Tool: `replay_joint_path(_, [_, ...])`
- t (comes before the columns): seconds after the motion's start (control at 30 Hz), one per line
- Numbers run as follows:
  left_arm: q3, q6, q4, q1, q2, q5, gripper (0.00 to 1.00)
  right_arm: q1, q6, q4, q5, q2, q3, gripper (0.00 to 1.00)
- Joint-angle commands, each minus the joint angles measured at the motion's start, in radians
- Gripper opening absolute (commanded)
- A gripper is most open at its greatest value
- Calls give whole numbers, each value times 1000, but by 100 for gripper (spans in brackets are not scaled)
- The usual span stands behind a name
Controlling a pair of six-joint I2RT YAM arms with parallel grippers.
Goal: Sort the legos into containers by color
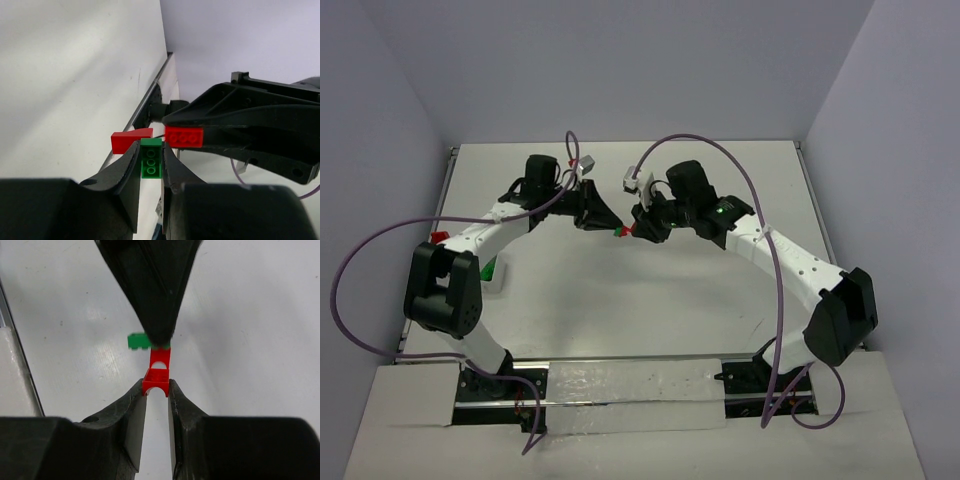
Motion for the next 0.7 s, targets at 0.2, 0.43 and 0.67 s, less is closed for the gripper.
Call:
replay_joint_path(0.2, [-114,-131,236,100,-34,105,0,0,27,97,20,36,-37,0])
replay_joint_path(0.43, [-162,-162,289,105,-57,119,0,1,69,141,-42,95,-59,0])
replay_joint_path(0.67, [-187,-194,326,105,-50,128,0,2,80,190,-88,121,-65,0])
